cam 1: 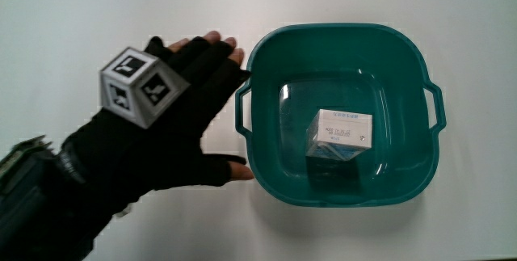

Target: Pick milk

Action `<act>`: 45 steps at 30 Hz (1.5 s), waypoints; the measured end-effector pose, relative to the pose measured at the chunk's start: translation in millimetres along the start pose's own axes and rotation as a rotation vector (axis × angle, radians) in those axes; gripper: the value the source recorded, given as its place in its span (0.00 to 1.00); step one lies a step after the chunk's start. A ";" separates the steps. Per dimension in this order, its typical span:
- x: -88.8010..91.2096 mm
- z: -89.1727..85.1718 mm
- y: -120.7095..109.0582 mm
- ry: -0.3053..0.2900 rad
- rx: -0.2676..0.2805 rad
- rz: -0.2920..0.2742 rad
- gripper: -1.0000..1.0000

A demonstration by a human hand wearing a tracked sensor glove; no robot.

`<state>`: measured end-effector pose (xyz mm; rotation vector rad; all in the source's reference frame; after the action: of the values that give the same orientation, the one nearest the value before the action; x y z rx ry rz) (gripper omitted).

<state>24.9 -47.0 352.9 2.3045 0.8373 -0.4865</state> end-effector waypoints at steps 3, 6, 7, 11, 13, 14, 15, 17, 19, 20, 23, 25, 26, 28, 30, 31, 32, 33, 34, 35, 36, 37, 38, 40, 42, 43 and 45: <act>-0.3 -0.3 0.1 -0.011 0.024 -0.003 0.72; -0.7 -0.6 0.6 -0.025 0.041 -0.010 0.76; -0.9 -1.0 0.9 -0.020 0.057 -0.014 0.77; -0.4 -1.6 1.6 -0.022 0.085 -0.006 0.81; -0.5 -1.0 0.8 -0.028 0.094 -0.009 0.84; -0.5 -0.7 0.4 -0.031 0.092 -0.008 0.85; -0.4 -0.8 0.2 -0.027 0.099 -0.011 0.86; -1.3 -1.7 0.3 -0.038 0.104 -0.017 0.88; -1.3 -1.8 0.0 -0.048 0.105 -0.024 0.91; -0.5 -1.0 -0.6 -0.043 0.113 -0.024 0.92; 0.0 -0.9 -1.2 -0.043 0.118 -0.032 0.95; 0.4 -0.4 -1.8 -0.043 0.121 -0.036 0.98; 0.3 -0.8 -2.0 -0.046 0.122 -0.035 0.99; 1.1 -0.7 -2.7 -0.045 0.124 -0.041 1.00; 0.2 -1.2 -2.5 -0.055 0.128 -0.059 1.00; -0.8 -1.0 -2.9 -0.070 0.133 -0.062 1.00; -0.3 1.2 -4.5 -0.077 0.136 -0.061 1.00; 0.9 4.2 -6.6 -0.079 0.143 -0.066 1.00; 2.3 7.5 -8.8 -0.076 0.151 -0.070 1.00; 3.3 10.5 -10.6 -0.067 0.156 -0.076 1.00; 3.7 13.2 -12.4 -0.072 0.164 -0.081 1.00; 4.8 17.0 -15.1 -0.066 0.174 -0.085 1.00; 5.5 20.2 -17.5 -0.067 0.180 -0.088 1.00; 6.3 25.8 -22.2 -0.072 0.191 -0.097 1.00; 5.5 29.5 -25.7 -0.063 0.227 -0.124 1.00; 7.5 35.8 -31.3 -0.060 0.231 -0.115 1.00; 8.4 43.3 -38.1 -0.056 0.248 -0.124 1.00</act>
<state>0.1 -49.6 300.2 2.4585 0.9417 -0.7435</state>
